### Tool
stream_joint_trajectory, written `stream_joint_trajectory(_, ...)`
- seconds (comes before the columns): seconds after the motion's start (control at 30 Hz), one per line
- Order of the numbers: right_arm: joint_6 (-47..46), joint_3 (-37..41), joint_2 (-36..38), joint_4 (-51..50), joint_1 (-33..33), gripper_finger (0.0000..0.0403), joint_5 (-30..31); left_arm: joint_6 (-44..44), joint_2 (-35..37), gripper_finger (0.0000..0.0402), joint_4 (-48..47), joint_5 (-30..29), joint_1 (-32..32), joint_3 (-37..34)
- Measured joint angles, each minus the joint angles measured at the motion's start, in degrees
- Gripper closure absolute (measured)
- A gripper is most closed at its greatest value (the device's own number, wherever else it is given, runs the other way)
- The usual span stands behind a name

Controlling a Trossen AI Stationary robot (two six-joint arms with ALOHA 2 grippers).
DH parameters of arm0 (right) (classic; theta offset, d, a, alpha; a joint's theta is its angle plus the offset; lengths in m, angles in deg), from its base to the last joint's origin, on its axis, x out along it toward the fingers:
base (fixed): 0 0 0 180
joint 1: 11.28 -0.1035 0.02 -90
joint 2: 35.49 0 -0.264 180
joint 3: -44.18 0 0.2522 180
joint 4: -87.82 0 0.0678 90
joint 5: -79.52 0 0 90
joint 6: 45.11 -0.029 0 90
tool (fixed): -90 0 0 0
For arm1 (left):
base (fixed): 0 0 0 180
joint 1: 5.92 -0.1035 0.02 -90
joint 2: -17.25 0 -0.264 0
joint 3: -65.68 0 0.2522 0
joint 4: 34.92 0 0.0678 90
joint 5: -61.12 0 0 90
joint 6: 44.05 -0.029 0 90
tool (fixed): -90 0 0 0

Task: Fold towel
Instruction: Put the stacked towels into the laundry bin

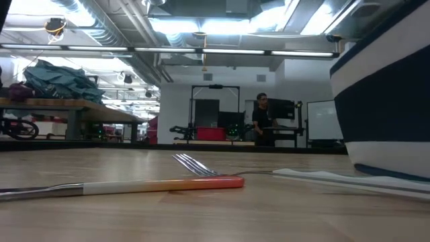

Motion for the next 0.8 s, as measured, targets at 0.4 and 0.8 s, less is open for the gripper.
stream_joint_trajectory(0.4, 0.7, -1.1, -7.6, 4.6, 0.1, 0.0272, -0.8, 0.0, 0.0, 0.0359, 0.0, 0.0, 0.0, 0.0)
stream_joint_trajectory(0.8, 5.0, -18.4, -4.6, -28.2, 0.2, 0.0272, 8.8, 0.0, 0.0, 0.0359, 0.0, 0.0, 0.0, 0.0)
